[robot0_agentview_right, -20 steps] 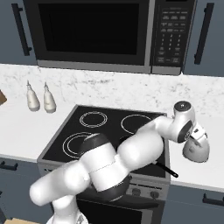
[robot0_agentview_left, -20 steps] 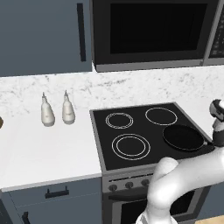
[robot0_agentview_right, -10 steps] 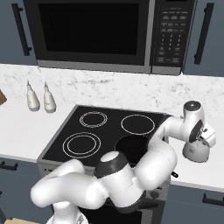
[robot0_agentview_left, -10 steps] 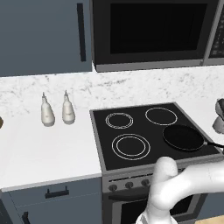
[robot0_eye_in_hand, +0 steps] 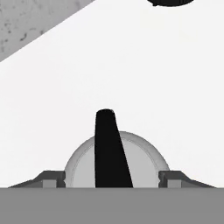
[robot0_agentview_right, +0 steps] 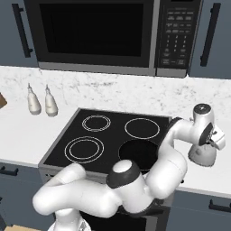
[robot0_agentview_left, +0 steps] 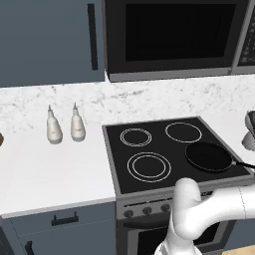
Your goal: Pick the kettle from the counter and place it on a stove burner. Then turn the burner on.
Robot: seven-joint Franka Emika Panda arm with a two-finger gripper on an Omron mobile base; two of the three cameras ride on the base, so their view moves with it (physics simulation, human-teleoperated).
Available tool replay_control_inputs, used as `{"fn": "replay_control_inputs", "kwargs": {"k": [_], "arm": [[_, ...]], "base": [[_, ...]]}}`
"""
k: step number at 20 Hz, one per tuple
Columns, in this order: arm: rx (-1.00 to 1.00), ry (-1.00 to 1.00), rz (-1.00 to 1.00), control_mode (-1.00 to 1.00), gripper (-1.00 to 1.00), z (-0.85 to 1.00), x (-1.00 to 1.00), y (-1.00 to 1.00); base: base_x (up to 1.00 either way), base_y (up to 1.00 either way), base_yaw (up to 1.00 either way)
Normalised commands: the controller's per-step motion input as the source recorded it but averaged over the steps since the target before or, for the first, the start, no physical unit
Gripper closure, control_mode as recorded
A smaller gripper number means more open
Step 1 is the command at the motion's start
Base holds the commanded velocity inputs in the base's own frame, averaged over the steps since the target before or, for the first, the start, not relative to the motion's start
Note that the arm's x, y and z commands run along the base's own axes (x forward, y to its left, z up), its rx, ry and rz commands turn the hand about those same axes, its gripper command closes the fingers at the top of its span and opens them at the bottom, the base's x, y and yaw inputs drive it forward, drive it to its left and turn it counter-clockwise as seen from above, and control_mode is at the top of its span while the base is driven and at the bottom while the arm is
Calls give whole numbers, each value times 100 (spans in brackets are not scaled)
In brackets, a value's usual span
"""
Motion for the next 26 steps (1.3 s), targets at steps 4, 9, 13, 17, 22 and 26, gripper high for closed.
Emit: {"fn": "replay_control_inputs", "kwargs": {"k": [4, 9, 13, 17, 22, 26], "arm": [[0, -5, 0, -100, 100, 0, -63, -50], [0, -15, 5, -100, 100, 0, -61, 4], [0, -26, 11, -100, 100, 10, -48, 36], [0, -29, 15, -100, 100, 42, -66, 42], [-5, -7, 15, -100, 100, 58, -66, 54], [-10, 0, 14, -100, 100, 67, -34, 73]], "base": [[0, 0, 0], [0, 0, 0], [0, 0, 0], [0, 0, 0], [0, 0, 0], [0, 0, 0]]}}
